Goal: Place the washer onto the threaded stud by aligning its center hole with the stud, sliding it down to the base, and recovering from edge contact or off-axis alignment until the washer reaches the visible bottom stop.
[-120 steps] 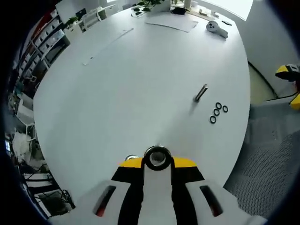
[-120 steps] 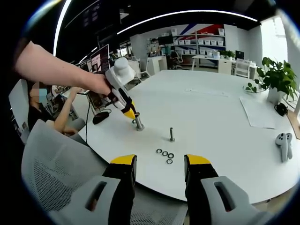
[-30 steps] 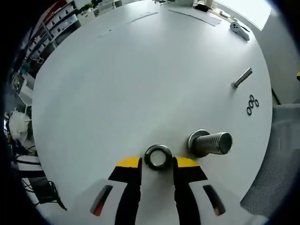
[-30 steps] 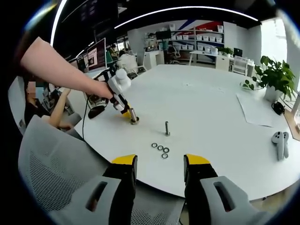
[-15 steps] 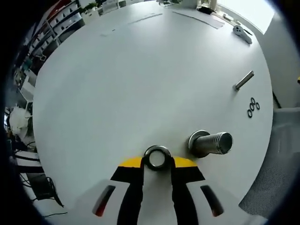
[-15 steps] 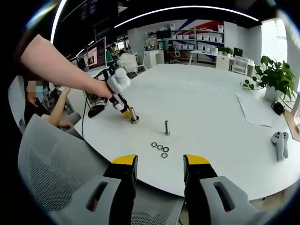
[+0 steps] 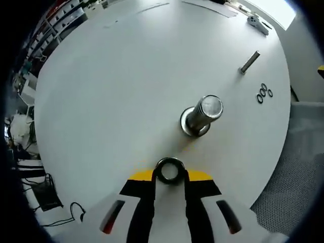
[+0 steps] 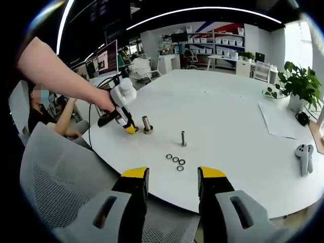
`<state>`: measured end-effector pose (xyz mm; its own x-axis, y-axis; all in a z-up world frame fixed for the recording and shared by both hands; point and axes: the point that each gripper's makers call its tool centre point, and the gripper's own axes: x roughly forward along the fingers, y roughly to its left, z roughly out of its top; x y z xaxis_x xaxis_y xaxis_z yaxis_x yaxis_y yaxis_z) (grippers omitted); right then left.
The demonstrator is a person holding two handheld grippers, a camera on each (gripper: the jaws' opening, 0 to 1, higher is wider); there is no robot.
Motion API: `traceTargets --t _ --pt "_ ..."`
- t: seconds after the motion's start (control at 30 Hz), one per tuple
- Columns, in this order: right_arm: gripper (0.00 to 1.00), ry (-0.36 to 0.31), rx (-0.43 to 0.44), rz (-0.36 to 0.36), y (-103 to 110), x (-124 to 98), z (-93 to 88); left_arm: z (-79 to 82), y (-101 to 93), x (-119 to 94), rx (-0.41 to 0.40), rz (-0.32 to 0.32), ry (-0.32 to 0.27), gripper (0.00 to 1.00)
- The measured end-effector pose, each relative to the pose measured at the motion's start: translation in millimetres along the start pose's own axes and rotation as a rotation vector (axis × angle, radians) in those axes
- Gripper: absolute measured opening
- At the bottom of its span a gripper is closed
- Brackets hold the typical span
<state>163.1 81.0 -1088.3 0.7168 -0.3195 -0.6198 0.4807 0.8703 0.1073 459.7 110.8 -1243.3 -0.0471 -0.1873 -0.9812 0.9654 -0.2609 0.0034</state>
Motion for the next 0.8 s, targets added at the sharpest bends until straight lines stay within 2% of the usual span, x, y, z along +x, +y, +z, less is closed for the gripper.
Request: traceTargets --t 0.1,0.17,0.23,0.37,0.43,0.57,0.7,0.8 --pt "0.41 0.002 -0.005 0.006 1 0 -0.5 -11.0 -13.0 -4 0.004 -0.005 0.026 0.20" --pt "0.41 -0.001 -0.007 0.011 2 -1 0.9 -16.2 -14.4 -6 0.004 -0.006 0.044 0.20" --pt "0.41 -0.002 -0.009 0.015 3 -1 1.1 -20.1 -24.0 -9 -0.011 0.000 0.049 0.20" --pt "0.40 -0.003 -0.017 0.032 6 0 1.1 -24.2 -26.9 -7 -0.026 -0.001 0.044 0.20" --pt "0.40 -0.006 -0.016 0.036 7 1 1.2 -29.8 -33.9 -9 -0.010 -0.010 0.067 0.20" --pt "0.40 -0.011 -0.017 0.040 7 1 2.5 -36.2 -36.0 -10 0.003 -0.014 0.085 0.20" --pt "0.40 -0.014 -0.015 0.040 8 0 3.2 -35.2 -31.5 -9 -0.017 -0.013 0.055 0.21" --pt "0.40 -0.014 -0.015 0.040 8 0 3.3 -33.4 -32.1 -7 -0.041 -0.019 0.060 0.21"
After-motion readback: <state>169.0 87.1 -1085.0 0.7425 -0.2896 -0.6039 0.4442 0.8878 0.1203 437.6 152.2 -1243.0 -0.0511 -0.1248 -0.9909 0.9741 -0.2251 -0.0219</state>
